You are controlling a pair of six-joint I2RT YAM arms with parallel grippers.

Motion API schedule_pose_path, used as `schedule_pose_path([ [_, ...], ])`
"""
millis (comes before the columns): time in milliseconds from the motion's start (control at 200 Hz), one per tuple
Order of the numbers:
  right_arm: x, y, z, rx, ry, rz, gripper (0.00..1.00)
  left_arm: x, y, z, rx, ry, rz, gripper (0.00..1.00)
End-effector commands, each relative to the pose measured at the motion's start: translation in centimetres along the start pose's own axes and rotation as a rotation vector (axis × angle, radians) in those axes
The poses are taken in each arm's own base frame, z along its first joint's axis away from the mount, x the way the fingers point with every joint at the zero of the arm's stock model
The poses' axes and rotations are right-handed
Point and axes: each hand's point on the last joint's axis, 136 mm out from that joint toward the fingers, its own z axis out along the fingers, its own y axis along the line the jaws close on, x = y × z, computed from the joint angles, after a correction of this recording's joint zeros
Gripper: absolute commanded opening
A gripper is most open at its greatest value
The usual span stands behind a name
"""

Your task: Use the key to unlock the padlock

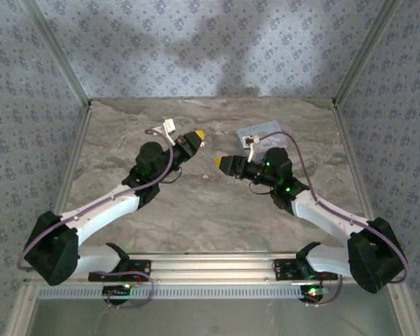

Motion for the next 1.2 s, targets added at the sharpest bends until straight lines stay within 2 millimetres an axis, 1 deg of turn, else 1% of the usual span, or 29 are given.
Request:
schedule_pose_path([
  [0,-2.4,3.6,-0.2,-0.158,-0.087,0.024,0.49,-1.7,-3.9,-0.8,0.153,-0.094,0.119,0.00],
  [90,-3.0,4.3,0.0,-0.188,-0.104,0.023,0.49,-1.4,-4.8,-0.9,0.184,-0.087,0.130,0.00],
  [205,-3.7,5.2,0.6,-0.235,-0.116,0.029,0.49,-1.2,-5.2,-0.9,0.196,-0.086,0.132,0.00],
  [330,-4.3,5.9,1.2,-0.277,-0.124,0.039,0.49,-1.1,-5.2,-0.9,0.200,-0.084,0.127,0.00],
  [410,-4.3,6.3,1.5,-0.293,-0.117,0.038,0.49,-1.0,-5.1,-0.9,0.198,-0.083,0.125,0.00],
  [545,-4.5,7.0,1.7,-0.312,-0.120,0.027,0.49,-0.9,-4.8,-0.8,0.188,-0.079,0.123,0.00],
  [690,-4.7,7.4,1.9,-0.320,-0.121,0.024,0.49,-0.8,-4.6,-0.7,0.185,-0.074,0.114,0.00],
  [889,-4.5,7.8,2.8,-0.334,-0.099,0.028,0.48,-0.8,-4.5,-0.6,0.181,-0.073,0.104,0.00],
  [1029,-4.4,7.7,3.1,-0.333,-0.097,0.033,0.45,-0.7,-4.4,-0.6,0.179,-0.070,0.094,0.00],
  [1194,-4.5,7.6,3.2,-0.328,-0.103,0.038,0.38,-0.7,-4.3,-0.5,0.175,-0.073,0.085,0.00],
])
